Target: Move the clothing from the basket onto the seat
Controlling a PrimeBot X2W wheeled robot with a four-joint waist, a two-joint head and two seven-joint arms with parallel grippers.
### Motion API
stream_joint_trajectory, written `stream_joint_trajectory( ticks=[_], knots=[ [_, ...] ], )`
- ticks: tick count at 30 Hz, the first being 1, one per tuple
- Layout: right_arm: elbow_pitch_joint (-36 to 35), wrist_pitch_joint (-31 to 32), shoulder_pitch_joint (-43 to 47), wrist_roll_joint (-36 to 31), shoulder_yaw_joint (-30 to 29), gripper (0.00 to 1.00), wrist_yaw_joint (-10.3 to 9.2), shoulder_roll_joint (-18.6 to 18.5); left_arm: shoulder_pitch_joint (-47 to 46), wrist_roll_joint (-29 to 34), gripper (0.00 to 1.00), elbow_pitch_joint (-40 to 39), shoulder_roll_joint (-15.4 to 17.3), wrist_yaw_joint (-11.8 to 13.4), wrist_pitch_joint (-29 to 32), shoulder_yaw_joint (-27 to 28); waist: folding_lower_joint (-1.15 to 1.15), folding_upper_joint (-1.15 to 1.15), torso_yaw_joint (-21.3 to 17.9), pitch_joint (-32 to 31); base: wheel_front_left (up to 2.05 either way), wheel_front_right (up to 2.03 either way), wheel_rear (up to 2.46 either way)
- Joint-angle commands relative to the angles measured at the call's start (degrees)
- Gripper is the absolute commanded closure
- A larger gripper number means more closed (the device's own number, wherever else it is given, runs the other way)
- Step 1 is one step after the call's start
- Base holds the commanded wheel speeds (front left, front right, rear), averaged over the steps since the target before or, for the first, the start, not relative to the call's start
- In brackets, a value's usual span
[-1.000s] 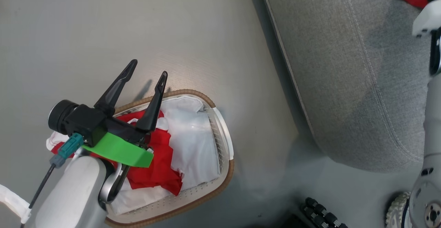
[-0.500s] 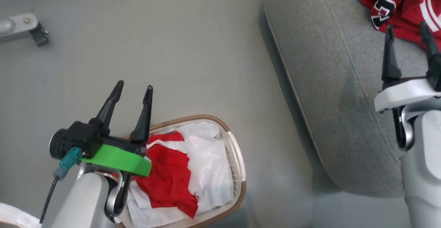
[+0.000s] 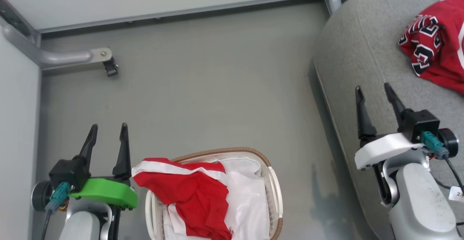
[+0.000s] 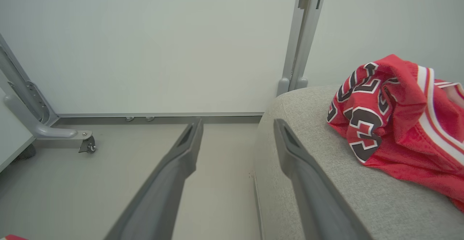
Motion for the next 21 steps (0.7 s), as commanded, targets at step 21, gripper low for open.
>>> stream_joint_trajectory(
  ticks=[21],
  knots=[
    [2.99,-0.1,9.4,2.92,4.3,0.0,-0.08,0.93,11.55,1.93,0.0,1.86,-3.51,-0.16,-0.01,6.74,0.0,0.0,4.28,-12.32,0.0,0.0,0.0]
  ],
)
